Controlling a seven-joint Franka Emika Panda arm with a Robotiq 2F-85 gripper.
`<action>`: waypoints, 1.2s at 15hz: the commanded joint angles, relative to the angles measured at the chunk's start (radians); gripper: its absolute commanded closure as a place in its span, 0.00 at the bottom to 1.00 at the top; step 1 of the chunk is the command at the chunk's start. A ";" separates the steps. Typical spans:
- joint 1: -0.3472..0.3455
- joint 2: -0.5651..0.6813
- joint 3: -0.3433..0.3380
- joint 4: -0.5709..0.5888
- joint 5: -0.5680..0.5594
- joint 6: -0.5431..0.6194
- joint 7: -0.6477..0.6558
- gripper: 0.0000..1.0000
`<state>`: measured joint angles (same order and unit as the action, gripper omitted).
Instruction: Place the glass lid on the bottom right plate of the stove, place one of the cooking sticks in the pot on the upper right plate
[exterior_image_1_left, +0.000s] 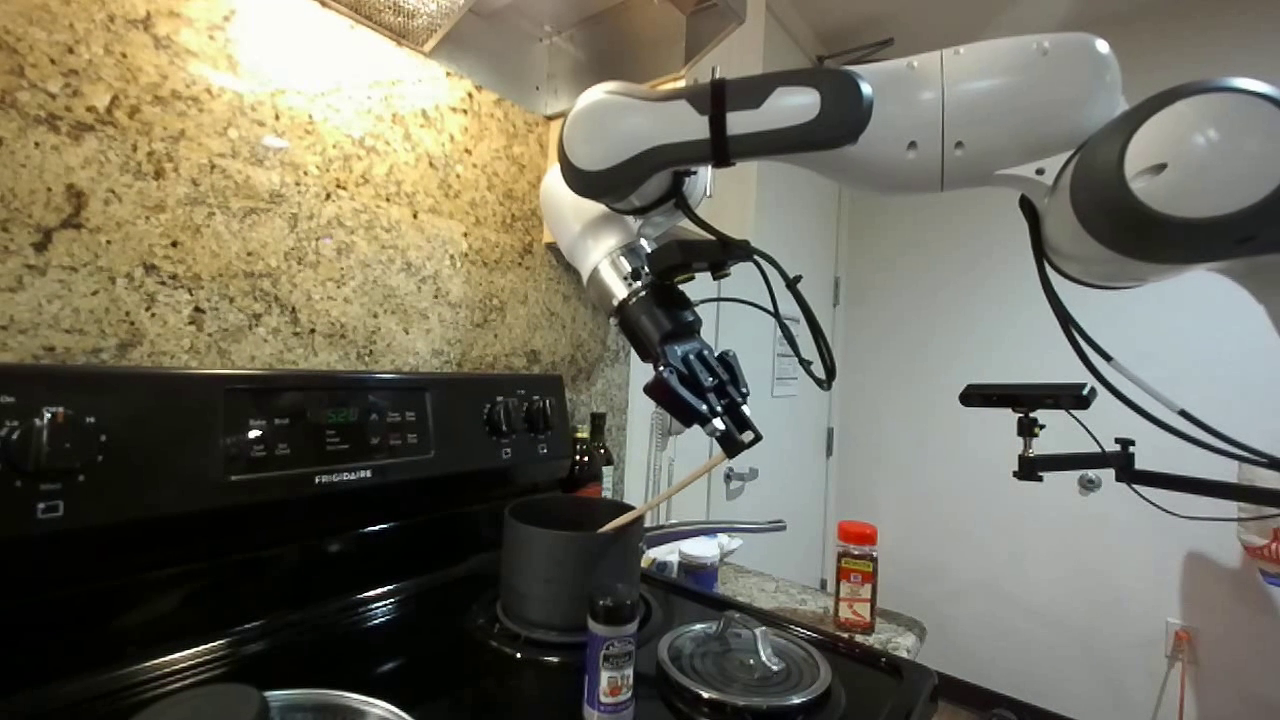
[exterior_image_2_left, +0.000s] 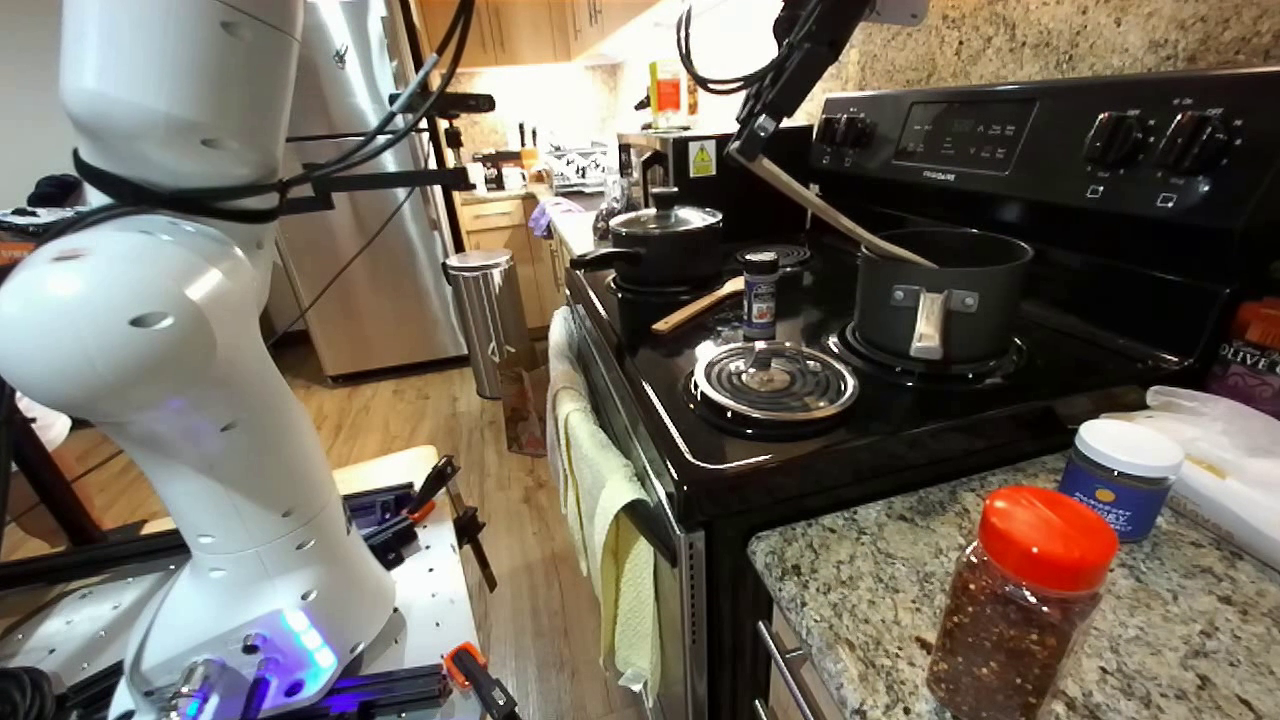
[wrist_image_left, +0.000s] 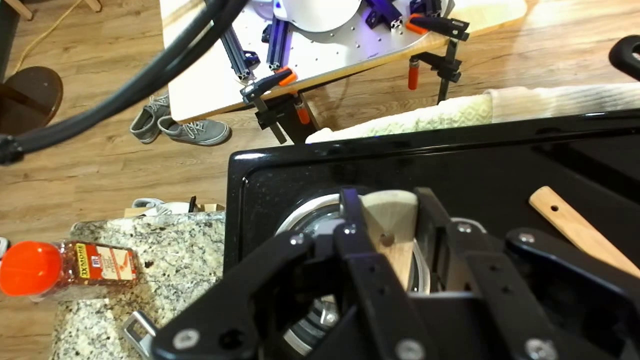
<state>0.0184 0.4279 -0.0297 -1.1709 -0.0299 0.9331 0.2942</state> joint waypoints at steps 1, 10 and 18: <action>0.004 0.024 -0.009 0.048 0.008 -0.012 0.008 0.86; 0.001 0.016 -0.012 0.027 -0.002 0.020 0.044 0.70; 0.003 0.034 -0.012 0.044 0.017 0.029 0.072 0.86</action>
<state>0.0194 0.4444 -0.0429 -1.1438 -0.0308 0.9576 0.3450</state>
